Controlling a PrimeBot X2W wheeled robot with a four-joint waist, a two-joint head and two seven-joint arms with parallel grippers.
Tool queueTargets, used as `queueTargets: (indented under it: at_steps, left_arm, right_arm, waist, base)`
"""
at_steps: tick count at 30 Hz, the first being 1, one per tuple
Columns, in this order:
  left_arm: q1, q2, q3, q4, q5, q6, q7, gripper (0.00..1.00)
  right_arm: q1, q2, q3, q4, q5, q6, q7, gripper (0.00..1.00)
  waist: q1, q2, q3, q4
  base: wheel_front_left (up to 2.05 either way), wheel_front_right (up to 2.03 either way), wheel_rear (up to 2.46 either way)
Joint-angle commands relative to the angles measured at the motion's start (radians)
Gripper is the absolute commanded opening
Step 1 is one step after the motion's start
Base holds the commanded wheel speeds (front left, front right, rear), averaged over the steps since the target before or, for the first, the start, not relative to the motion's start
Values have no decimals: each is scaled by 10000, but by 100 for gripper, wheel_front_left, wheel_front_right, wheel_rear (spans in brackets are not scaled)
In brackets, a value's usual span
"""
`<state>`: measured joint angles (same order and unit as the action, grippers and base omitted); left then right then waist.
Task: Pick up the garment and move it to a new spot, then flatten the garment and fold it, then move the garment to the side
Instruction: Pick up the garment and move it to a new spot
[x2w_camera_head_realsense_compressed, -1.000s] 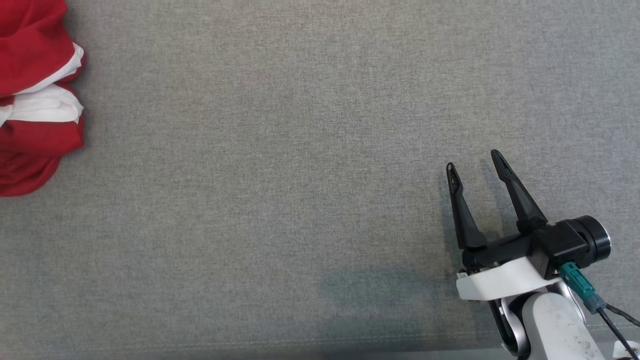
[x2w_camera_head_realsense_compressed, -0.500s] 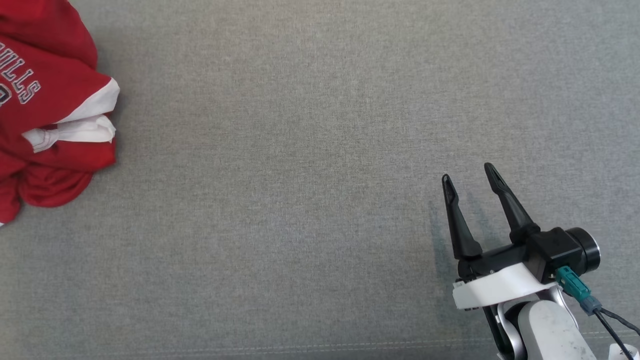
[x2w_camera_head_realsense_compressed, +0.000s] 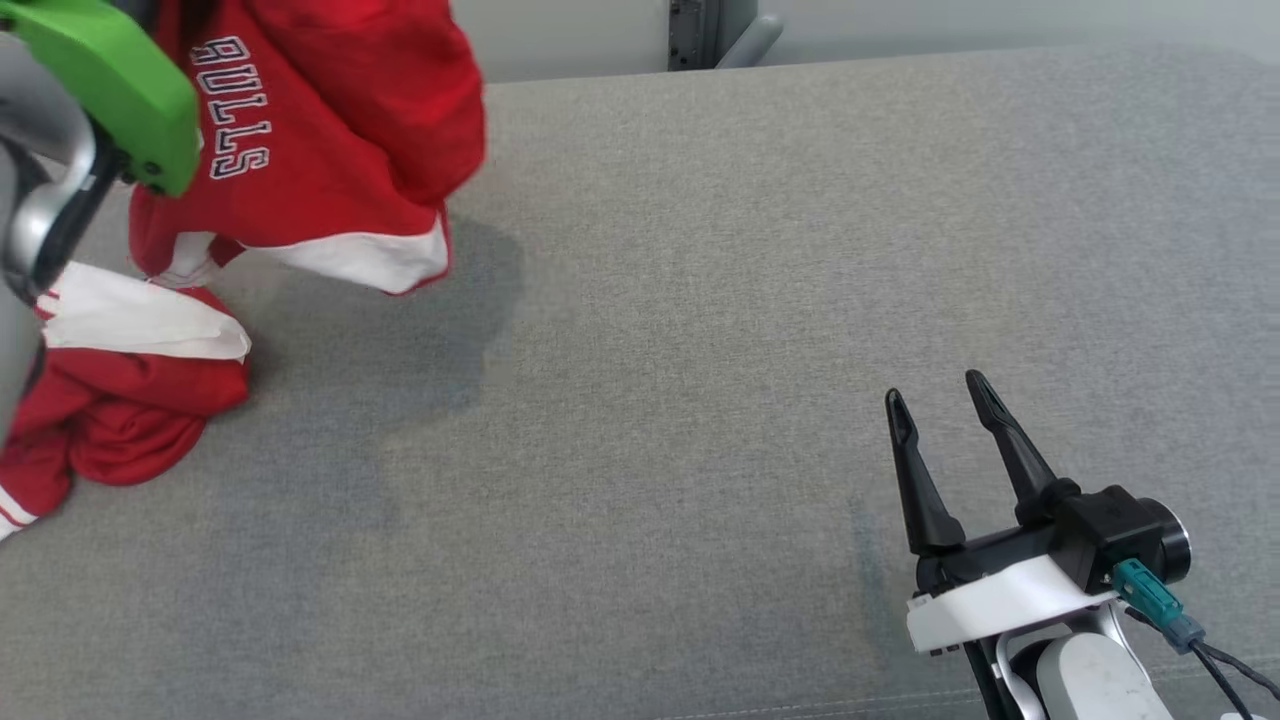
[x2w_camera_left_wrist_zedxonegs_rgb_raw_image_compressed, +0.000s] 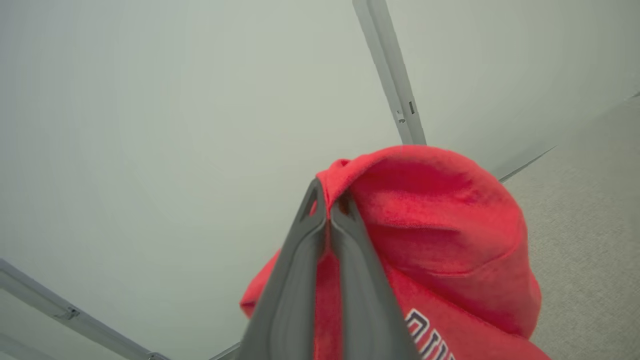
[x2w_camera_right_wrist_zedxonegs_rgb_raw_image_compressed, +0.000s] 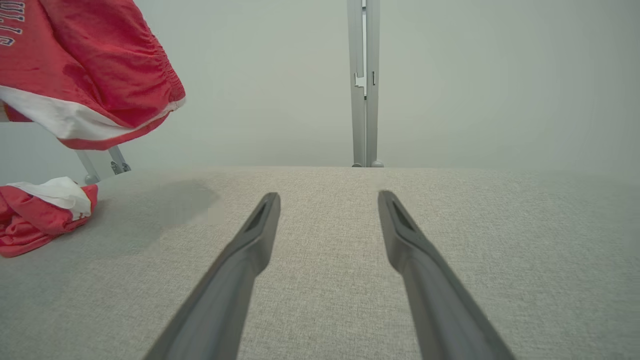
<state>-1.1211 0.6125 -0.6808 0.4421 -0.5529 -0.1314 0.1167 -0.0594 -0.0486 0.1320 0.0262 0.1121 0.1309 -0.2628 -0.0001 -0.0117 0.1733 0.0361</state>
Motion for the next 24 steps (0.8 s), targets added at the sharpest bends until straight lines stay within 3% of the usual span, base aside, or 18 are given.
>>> queueTargets:
  at_steps: [1,14,24]
  left_arm:
    - [-103,-229,-259,-112,-104,26,-235,0]
    - [1324,-1579,-2139,-798,-1523,26,-790,0]
    - [2144,-2768,-2446,752,-2016,85,-1445,0]
  right_arm:
    - [143,-33,21,19,85,-3,-31,100]
    - [373,-32,-52,-14,299,-3,-31,100]
    - [238,-30,149,-95,333,-3,-31,100]
  waist:
    - [1,117,-475,-510]
    - [1,117,-646,-1642]
    - [1,117,-234,-2264]
  base:
    - [0,0,0]
    - [0,0,0]
    - [0,0,0]
